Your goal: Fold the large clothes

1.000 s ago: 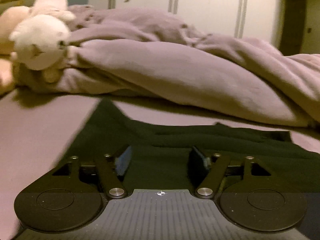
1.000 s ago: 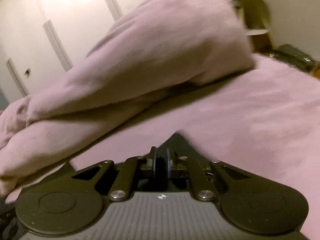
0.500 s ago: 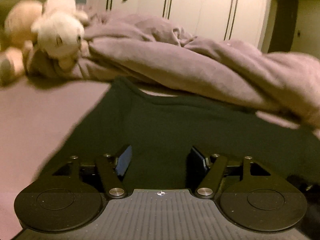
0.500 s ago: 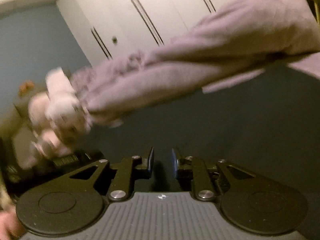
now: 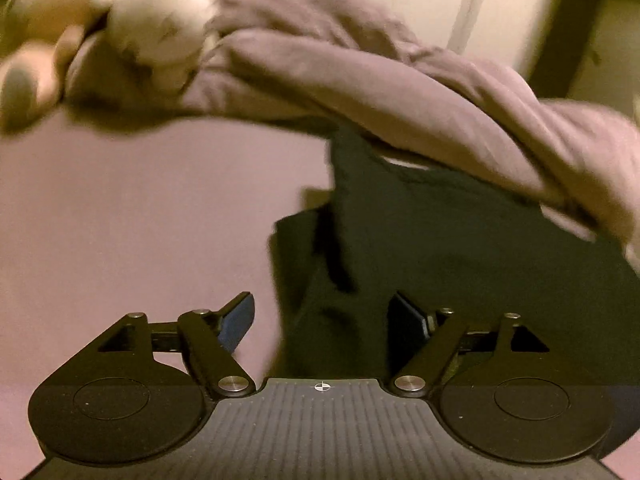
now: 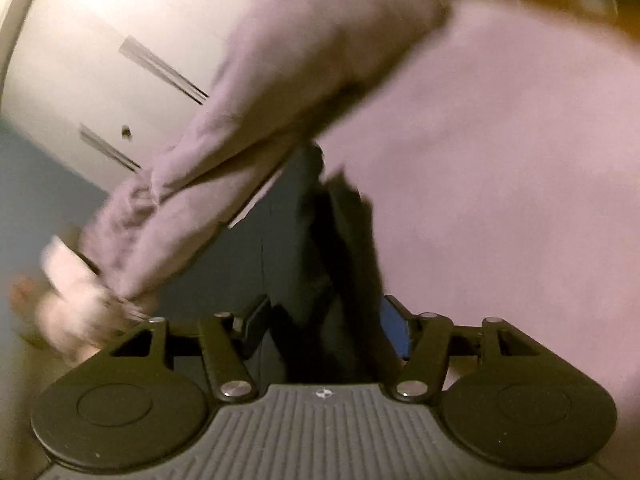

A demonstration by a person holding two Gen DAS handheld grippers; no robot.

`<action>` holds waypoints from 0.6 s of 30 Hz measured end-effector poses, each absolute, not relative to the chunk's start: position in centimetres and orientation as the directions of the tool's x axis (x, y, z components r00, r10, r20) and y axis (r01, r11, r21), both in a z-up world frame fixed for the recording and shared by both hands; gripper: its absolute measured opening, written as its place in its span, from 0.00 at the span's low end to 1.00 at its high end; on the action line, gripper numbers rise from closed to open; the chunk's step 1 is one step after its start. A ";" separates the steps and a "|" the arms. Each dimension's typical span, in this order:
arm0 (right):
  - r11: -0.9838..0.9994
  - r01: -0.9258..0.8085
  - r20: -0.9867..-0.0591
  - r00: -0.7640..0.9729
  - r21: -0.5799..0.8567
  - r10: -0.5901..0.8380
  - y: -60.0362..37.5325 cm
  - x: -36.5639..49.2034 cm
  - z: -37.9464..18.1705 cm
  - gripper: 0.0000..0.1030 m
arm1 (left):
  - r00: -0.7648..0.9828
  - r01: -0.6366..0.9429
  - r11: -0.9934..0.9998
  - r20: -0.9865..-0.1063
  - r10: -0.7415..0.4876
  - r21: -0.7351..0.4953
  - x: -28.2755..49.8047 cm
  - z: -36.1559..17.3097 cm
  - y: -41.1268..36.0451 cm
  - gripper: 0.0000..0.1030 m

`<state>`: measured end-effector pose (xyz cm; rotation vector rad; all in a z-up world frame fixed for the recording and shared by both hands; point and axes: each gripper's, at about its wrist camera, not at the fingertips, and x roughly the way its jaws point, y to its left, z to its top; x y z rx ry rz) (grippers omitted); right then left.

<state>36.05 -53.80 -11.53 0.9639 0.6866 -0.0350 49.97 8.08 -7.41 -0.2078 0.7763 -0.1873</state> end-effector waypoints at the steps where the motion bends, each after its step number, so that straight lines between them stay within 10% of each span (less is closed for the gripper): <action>1: 0.535 0.323 -0.539 0.781 0.781 0.314 -54.1 36.3 -12.6 0.61 | 0.693 0.089 0.953 -0.669 -0.268 -0.290 50.2 -7.4 8.5 0.79; 10: 0.457 0.298 -0.511 0.722 0.838 0.466 -53.2 38.5 -16.9 0.69 | 0.660 0.118 0.946 -0.688 -0.301 -0.301 53.0 -7.9 9.7 0.89; 18: 0.446 0.270 -0.487 0.717 0.853 0.499 -53.1 39.6 -16.6 0.72 | 0.610 -0.026 0.826 -0.663 -0.433 -0.563 54.6 -10.8 12.6 0.89</action>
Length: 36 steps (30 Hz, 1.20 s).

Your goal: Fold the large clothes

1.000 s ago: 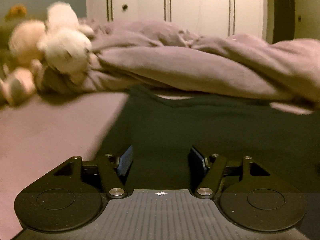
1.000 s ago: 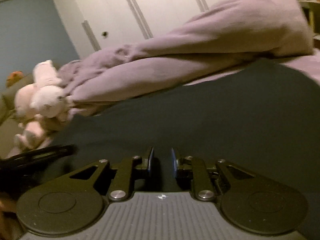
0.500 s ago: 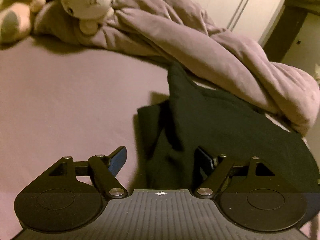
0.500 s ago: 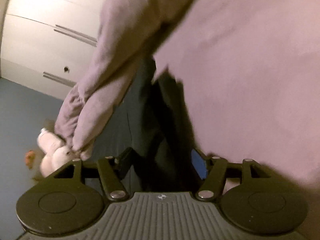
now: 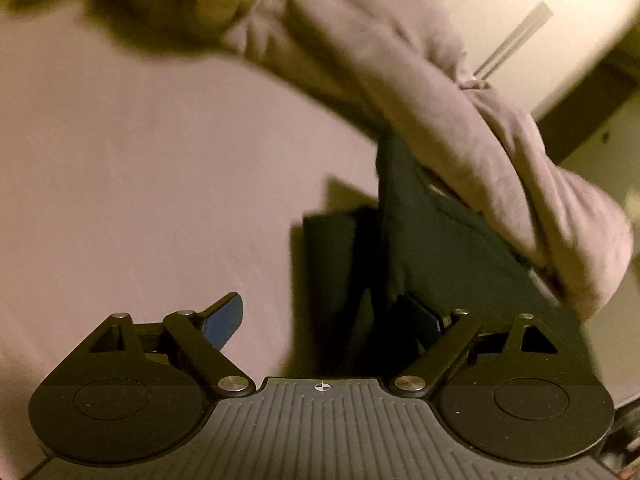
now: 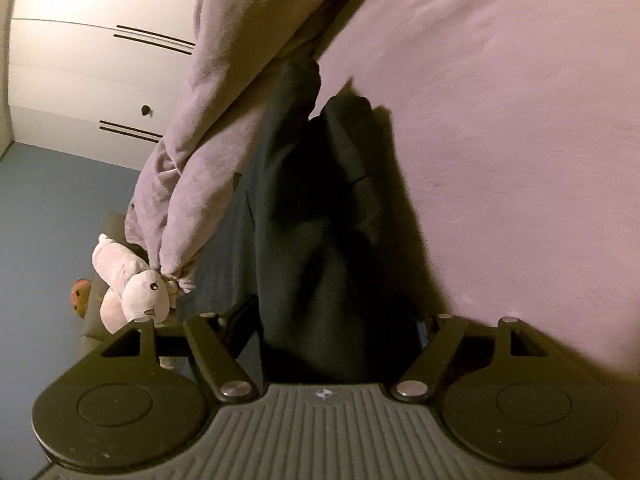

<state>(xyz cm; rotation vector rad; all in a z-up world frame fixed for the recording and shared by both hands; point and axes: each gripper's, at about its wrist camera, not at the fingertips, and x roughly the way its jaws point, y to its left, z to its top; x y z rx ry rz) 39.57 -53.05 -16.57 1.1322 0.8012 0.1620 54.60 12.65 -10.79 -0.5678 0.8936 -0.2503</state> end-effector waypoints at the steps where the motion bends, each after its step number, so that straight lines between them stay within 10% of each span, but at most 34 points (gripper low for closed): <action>1: 0.439 0.266 -0.480 0.719 0.858 0.503 -53.0 39.6 -16.6 0.72 | 0.602 -0.048 0.784 -0.644 -0.472 -0.619 54.8 -11.5 12.9 0.90; 11: 0.443 0.231 -0.467 0.690 0.866 0.554 -52.6 41.0 -16.9 0.74 | 0.481 -0.008 0.675 -0.594 -0.644 -0.738 58.2 -14.1 10.2 0.88; 19: 0.476 0.191 -0.459 0.701 0.859 0.546 -51.6 41.3 -16.9 0.48 | 0.507 0.019 0.720 -0.614 -0.605 -0.694 57.8 -12.8 8.8 0.57; 25: 0.429 0.203 -0.439 0.692 0.880 0.574 -51.8 41.8 -17.7 0.56 | 0.507 -0.008 0.720 -0.623 -0.595 -0.694 58.7 -13.9 8.6 0.72; 31: 0.514 0.187 -0.478 0.707 0.837 0.521 -49.9 42.4 -16.4 0.45 | 0.536 0.051 0.736 -0.603 -0.590 -0.675 57.0 -12.0 8.5 0.43; 36: 0.499 0.097 -0.398 0.738 0.861 0.544 -49.0 40.6 -13.7 0.38 | 0.554 0.095 0.704 -0.551 -0.625 -0.704 55.2 -8.6 8.4 0.37</action>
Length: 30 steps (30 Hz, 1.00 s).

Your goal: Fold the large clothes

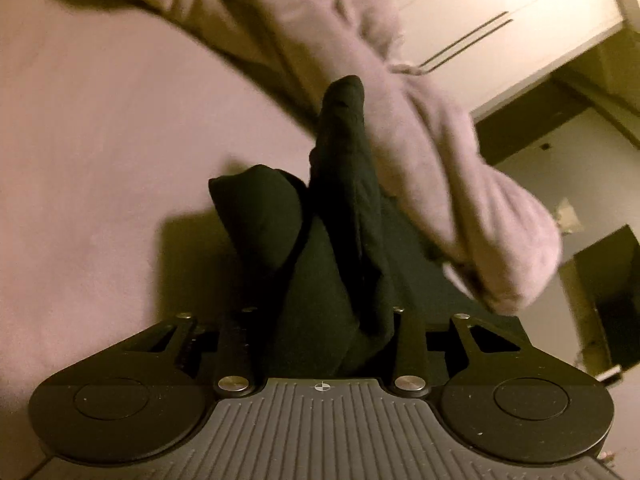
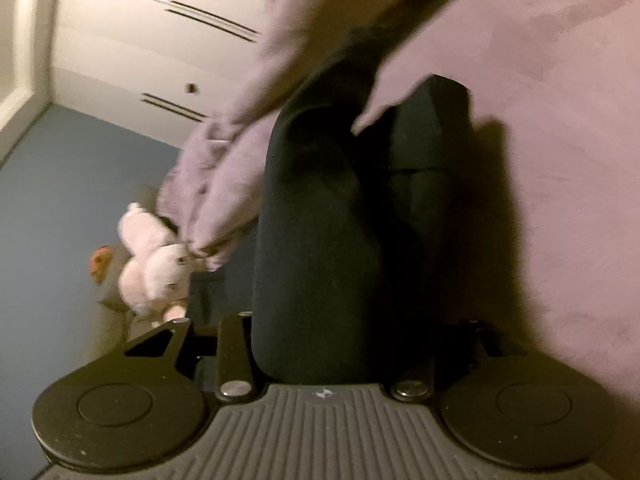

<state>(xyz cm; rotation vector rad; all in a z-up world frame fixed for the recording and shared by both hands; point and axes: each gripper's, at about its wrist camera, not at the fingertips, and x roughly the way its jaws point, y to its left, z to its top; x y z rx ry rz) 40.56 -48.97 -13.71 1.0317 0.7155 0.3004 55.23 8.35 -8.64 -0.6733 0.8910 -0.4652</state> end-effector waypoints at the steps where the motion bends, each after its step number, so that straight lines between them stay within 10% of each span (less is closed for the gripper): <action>1: 0.495 0.085 -0.387 0.740 0.865 0.550 -48.6 40.3 -13.0 0.38 | 0.549 0.113 0.699 -0.542 -0.636 -0.706 54.8 -7.8 8.1 0.36; 17: 0.430 0.052 -0.346 0.682 0.902 0.645 -45.5 27.8 -7.9 0.38 | 0.485 0.094 0.740 -0.618 -0.619 -0.667 40.9 -2.8 10.8 0.45; 22: 0.491 0.266 -0.525 0.672 0.829 0.522 -46.7 24.6 -9.9 0.51 | 0.471 -0.109 0.804 -0.742 -0.476 -0.585 38.6 -5.9 13.8 0.54; 30: 0.696 0.401 -0.627 0.773 0.596 0.091 -46.4 21.2 -5.0 0.62 | 0.720 -0.095 0.918 -0.663 -0.204 -0.386 37.1 -0.1 12.2 0.72</action>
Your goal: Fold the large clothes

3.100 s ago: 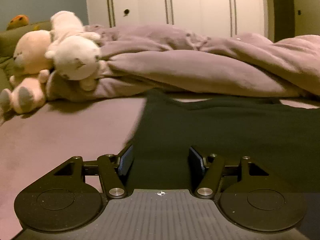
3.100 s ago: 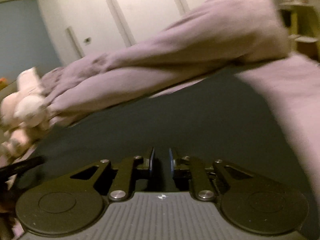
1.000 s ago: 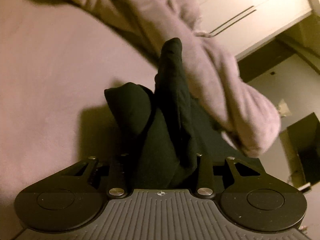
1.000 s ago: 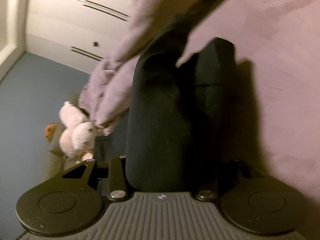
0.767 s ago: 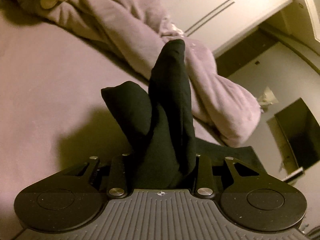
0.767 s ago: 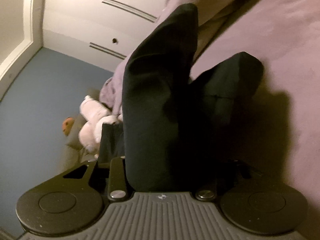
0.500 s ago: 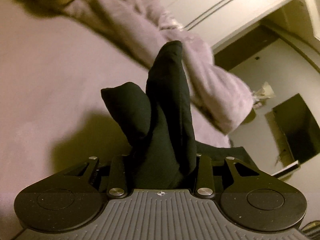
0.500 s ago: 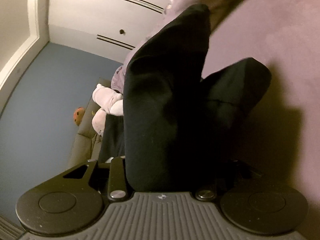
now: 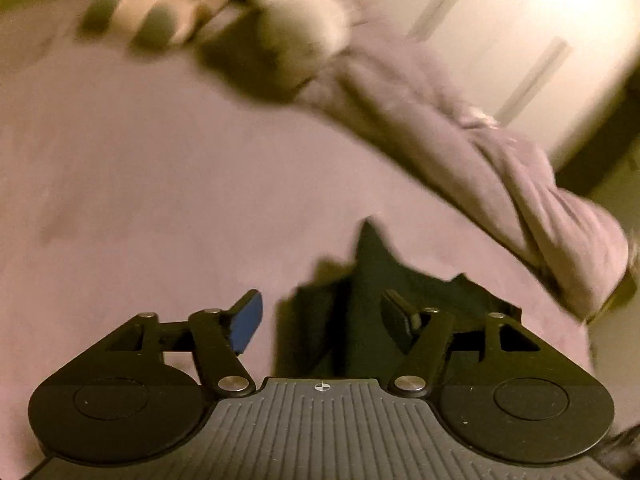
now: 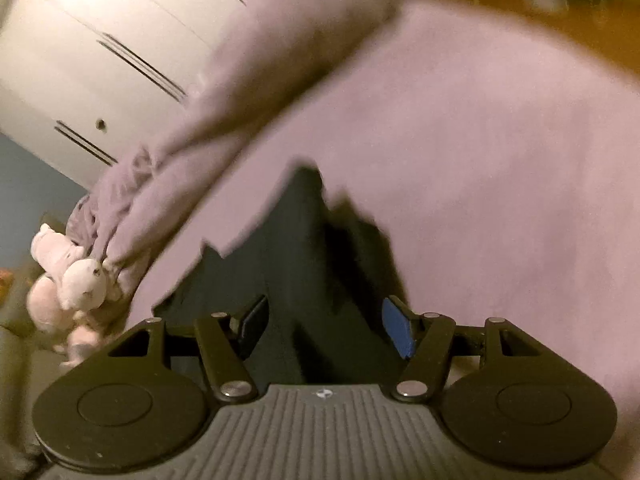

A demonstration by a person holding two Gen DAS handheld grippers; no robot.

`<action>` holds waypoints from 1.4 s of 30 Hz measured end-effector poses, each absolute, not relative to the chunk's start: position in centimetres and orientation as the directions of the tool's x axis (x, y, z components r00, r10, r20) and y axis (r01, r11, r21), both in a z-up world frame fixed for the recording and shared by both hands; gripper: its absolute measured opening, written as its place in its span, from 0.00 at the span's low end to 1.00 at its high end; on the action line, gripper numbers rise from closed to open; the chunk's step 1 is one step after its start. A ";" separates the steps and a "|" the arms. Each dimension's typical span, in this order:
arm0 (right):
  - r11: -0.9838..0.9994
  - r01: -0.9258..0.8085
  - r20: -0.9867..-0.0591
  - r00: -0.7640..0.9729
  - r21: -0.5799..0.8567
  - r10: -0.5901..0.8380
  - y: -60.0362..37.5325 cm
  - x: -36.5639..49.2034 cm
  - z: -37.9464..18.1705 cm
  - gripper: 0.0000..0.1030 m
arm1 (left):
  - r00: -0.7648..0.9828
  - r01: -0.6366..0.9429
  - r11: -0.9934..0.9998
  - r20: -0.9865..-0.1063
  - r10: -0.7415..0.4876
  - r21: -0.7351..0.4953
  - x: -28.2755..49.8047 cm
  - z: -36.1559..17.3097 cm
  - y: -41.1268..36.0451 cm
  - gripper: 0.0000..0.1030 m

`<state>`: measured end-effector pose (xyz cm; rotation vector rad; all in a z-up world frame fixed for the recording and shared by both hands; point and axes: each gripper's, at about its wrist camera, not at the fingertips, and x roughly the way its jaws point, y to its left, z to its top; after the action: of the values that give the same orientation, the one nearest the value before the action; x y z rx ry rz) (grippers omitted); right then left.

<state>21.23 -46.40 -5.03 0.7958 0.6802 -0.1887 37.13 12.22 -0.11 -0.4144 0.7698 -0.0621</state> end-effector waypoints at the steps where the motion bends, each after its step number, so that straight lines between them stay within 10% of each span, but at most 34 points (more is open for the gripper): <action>1: 0.731 0.375 -0.596 0.801 0.570 0.054 -44.8 21.7 -4.1 0.62 | 0.734 -0.046 0.929 -0.643 -0.217 -0.367 37.4 -0.1 9.9 0.77; 7: 0.870 0.018 -0.567 0.765 0.493 0.305 -30.4 32.0 -4.7 0.52 | 0.761 0.153 0.960 -0.593 -0.265 -0.233 39.8 -4.8 -3.1 0.80; 12: 0.987 -0.017 -0.614 0.781 0.157 0.111 -26.4 38.1 -9.3 0.31 | 0.841 0.119 0.987 -0.539 -0.041 0.111 43.2 -9.7 -7.5 0.82; 23: 0.807 0.406 -0.563 0.819 0.429 -0.113 -44.3 38.7 -12.7 0.26 | 0.800 0.046 0.982 -0.582 -0.146 -0.183 46.2 -12.5 -2.0 0.96; 32: 0.919 0.126 -0.455 0.888 0.374 0.064 -36.6 30.0 -7.5 0.46 | 0.798 0.002 0.969 -0.584 -0.150 -0.246 40.8 -8.8 1.2 0.93; 42: 0.967 0.182 -0.457 0.886 0.179 -0.082 -33.5 22.9 -11.0 0.33 | 0.814 -0.252 0.933 -0.577 0.061 -0.258 34.8 -10.6 7.5 0.93</action>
<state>22.94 -33.47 -11.02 0.2202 0.4635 -0.1384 34.75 7.48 -10.57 -0.3335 0.5984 0.1705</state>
